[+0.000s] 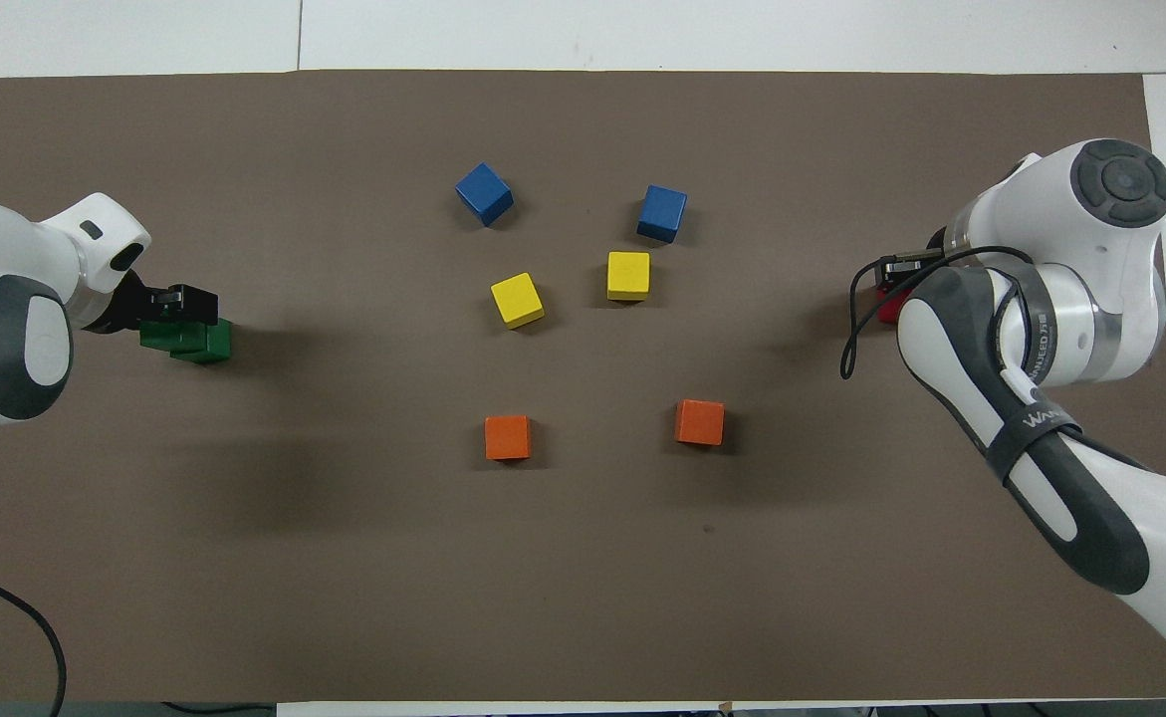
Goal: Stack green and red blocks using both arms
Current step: 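Stack green on green with the left gripper while the right gripper carries red, then release the green stack with the left gripper while the right gripper stacks red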
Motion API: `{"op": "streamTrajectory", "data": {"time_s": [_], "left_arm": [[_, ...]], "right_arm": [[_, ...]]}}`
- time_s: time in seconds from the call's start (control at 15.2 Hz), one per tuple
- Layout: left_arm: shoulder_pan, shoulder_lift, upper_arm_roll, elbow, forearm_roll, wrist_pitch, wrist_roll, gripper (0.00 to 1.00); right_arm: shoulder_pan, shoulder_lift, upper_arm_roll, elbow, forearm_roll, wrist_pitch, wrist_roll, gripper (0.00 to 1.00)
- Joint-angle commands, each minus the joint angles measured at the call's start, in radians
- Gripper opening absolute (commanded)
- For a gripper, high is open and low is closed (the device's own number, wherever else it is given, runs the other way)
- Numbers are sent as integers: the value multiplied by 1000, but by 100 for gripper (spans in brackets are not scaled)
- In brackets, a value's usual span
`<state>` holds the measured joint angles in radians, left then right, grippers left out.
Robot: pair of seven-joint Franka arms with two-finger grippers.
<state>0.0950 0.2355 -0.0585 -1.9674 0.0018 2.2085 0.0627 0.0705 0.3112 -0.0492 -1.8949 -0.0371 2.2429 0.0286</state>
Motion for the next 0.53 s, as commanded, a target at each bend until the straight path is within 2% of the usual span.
{"op": "streamTrajectory", "data": {"time_s": [0.0, 0.07, 0.2, 0.26, 0.33, 0.46], "left_arm": [[-6, -62, 8, -13, -17, -36, 16, 100], [-6, -73, 8, 16, -17, -89, 14, 100], [-6, -108, 8, 70, -17, -203, 14, 100], [-6, -125, 8, 91, -16, -251, 14, 100], [-6, -143, 8, 104, -14, -291, 14, 100], [-6, -192, 8, 113, -14, -352, 14, 100]], "right_arm": [[-17, -18, 9, -55, 16, 43, -9, 10], [-17, -18, 9, -55, 14, 44, -4, 22], [-15, -18, 9, -62, 14, 66, 13, 60], [-15, -18, 9, -67, 16, 75, 13, 96], [-17, -18, 9, -67, 16, 76, 13, 100], [-15, -18, 9, -66, 16, 76, 11, 100]]}}
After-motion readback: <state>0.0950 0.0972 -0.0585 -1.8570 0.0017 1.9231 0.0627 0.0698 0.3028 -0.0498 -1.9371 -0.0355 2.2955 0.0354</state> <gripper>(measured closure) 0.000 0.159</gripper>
